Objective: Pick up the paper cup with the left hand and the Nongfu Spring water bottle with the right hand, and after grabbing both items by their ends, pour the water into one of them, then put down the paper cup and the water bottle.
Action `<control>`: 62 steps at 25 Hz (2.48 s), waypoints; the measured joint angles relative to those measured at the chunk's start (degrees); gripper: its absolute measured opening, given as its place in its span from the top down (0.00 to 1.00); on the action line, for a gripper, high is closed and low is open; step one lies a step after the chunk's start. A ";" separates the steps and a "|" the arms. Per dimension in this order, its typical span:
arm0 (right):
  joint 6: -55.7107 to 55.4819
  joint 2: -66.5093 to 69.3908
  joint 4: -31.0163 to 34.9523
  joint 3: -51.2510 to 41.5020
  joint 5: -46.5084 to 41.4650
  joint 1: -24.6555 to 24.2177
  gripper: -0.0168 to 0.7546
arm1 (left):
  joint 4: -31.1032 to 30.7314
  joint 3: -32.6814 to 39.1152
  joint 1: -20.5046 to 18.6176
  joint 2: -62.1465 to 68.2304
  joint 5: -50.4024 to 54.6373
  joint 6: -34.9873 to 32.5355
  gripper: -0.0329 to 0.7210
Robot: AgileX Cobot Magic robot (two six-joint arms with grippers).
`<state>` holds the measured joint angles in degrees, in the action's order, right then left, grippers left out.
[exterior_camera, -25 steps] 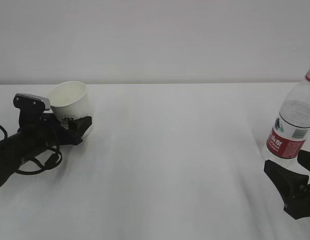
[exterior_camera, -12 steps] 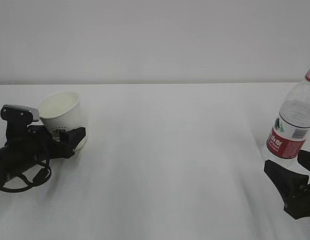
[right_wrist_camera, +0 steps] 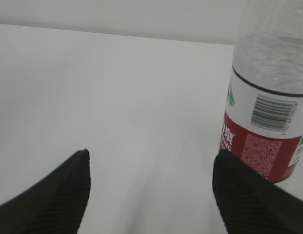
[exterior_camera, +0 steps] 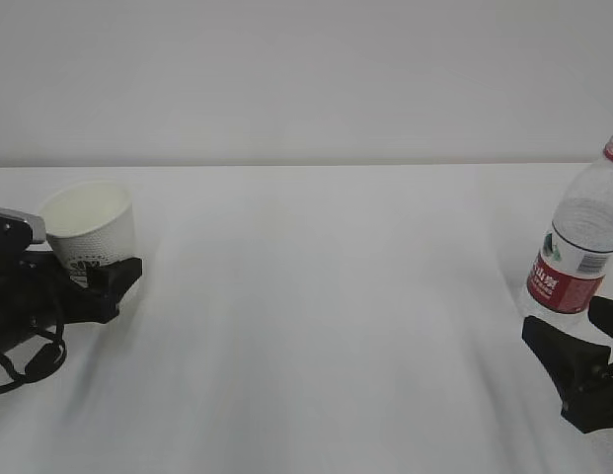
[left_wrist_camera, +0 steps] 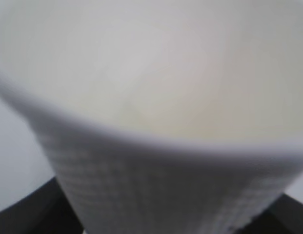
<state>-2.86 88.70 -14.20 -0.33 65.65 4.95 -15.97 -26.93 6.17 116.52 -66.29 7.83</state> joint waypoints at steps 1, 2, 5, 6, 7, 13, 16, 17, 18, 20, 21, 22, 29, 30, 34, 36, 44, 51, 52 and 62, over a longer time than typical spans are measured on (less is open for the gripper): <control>0.00 0.00 0.00 0.00 0.00 0.00 0.22 | 0.41 0.64 0.00 -1.24 0.00 -0.14 0.21; 0.00 0.00 0.00 0.00 0.00 0.00 0.22 | 0.76 1.19 0.00 -2.17 0.00 -0.25 0.21; 0.00 0.00 0.00 0.00 0.00 0.00 0.22 | 0.90 3.15 0.00 -4.95 0.00 -0.25 0.21; 0.00 0.00 0.00 0.00 0.00 0.00 0.22 | 0.90 3.72 0.00 -5.85 0.00 -0.35 0.21; 0.00 0.00 0.00 0.00 0.00 0.00 0.22 | 0.90 4.40 0.00 -6.69 0.00 -0.32 0.21; 0.00 0.00 0.00 0.00 0.00 0.00 0.22 | 0.90 8.30 0.00 -11.80 0.00 -0.37 0.21; 0.00 0.00 0.00 0.00 0.00 0.00 0.22 | 0.90 10.60 0.00 -14.58 0.00 -0.37 0.21; 0.00 0.00 0.00 0.00 0.00 0.00 0.22 | 0.79 11.36 0.00 -15.51 0.00 -0.37 0.21; 0.00 0.00 0.00 0.00 0.00 0.00 0.22 | 0.56 12.05 0.00 -16.39 0.00 -0.37 0.21; 0.00 0.00 0.00 0.00 0.00 0.00 0.22 | -0.70 13.11 0.00 -17.84 0.00 -0.37 0.21; -0.11 0.00 0.00 0.00 0.00 0.00 0.22 | -1.60 13.61 0.00 -18.52 0.09 -0.37 0.21; -0.38 0.00 0.00 0.00 0.00 0.00 0.22 | -2.49 14.02 0.00 -19.15 0.09 -0.37 0.21; -1.14 0.00 0.00 0.00 0.00 0.00 0.22 | -10.43 14.39 0.00 -21.45 0.09 1.66 0.21; -1.16 0.00 0.00 0.00 0.00 0.00 0.22 | -11.81 14.39 0.00 -21.45 0.09 2.30 0.21; -1.26 0.00 0.00 0.00 0.00 0.00 0.22 | -16.62 14.39 0.00 -21.45 0.09 3.76 0.21; -1.26 0.00 0.00 0.00 0.00 0.00 0.22 | -18.03 14.39 0.00 -21.45 0.09 4.30 0.21; -1.28 0.00 0.00 0.00 0.00 0.00 0.22 | -26.04 14.39 -0.02 -21.57 0.09 6.24 0.22; -1.38 0.00 0.26 0.00 0.00 0.00 0.22 | -28.40 14.39 3.54 -21.57 0.12 6.46 0.22; -1.38 0.00 0.26 0.00 0.00 0.00 0.22 | -28.47 14.39 4.62 -21.57 0.12 6.52 0.22; -0.11 0.00 0.67 0.00 0.00 0.00 0.22 | -28.00 14.39 15.11 -21.61 0.12 6.60 0.22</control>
<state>-2.97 88.70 -13.53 -0.33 65.65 4.95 -43.97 -12.53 21.28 94.91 -66.17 14.42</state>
